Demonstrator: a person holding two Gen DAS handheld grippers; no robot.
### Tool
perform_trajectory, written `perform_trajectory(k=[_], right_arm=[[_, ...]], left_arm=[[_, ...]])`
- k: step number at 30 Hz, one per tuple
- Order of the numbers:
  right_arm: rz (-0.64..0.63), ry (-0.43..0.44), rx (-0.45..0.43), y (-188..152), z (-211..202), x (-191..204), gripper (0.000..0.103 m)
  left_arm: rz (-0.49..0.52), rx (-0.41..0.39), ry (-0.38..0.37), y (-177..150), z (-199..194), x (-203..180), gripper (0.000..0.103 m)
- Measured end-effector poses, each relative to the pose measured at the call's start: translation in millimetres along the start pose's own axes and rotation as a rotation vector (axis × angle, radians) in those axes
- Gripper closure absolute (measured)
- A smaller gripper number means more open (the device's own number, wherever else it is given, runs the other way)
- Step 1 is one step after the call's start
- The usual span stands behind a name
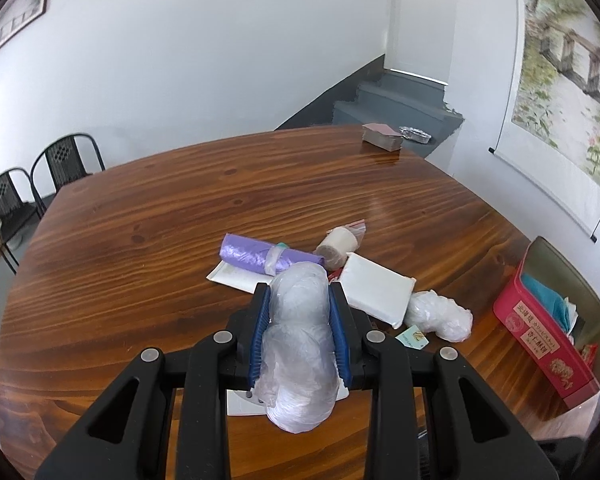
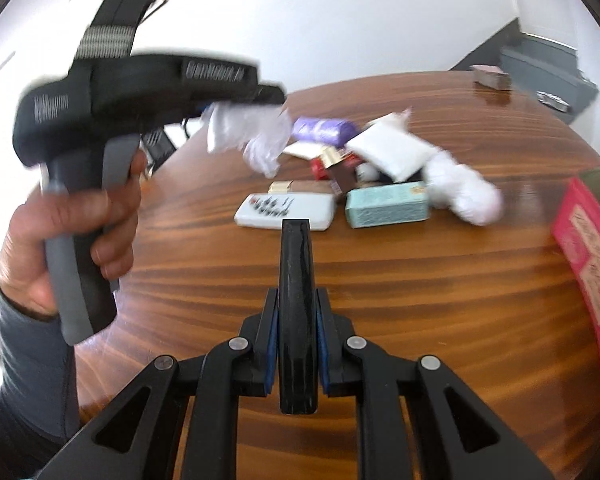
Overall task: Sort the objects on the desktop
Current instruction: 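Carry the black stick and plastic bundle to the red tin box with both tools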
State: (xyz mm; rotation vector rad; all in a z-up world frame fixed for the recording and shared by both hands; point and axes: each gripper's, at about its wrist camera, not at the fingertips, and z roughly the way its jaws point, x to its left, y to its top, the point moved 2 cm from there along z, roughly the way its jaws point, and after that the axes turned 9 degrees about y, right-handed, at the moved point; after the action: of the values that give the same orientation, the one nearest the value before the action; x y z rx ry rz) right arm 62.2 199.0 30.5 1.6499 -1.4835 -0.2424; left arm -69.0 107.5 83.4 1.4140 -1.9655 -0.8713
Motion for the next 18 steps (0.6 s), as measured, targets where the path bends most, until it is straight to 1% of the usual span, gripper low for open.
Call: perform_trajectory(k=[7, 12, 15, 18], right_arm=[[0.078, -0.065, -0.12, 8.2, -46.9, -19.5, 0.085], [0.124, -0.132, -0.196, 8.0, -70.4, -39.3, 0.085], [0.15, -0.188, -0.24, 7.1, -87.3, -52.3, 0.085], [0.188, -0.216, -0.277, 6.1, -99.6, -66.8, 0.085]], left_arm=[[0.046, -0.05, 0.019, -1.3, -11.6, -18.5, 0.072], [0.079, -0.059, 0.007, -5.1, -16.1, -34.6, 0.072], [0.102, -0.064, 0.0, -8.2, -19.3, -47.0, 0.072], [0.12, -0.066, -0.008, -10.9, -22.3, -58.3, 0.072]])
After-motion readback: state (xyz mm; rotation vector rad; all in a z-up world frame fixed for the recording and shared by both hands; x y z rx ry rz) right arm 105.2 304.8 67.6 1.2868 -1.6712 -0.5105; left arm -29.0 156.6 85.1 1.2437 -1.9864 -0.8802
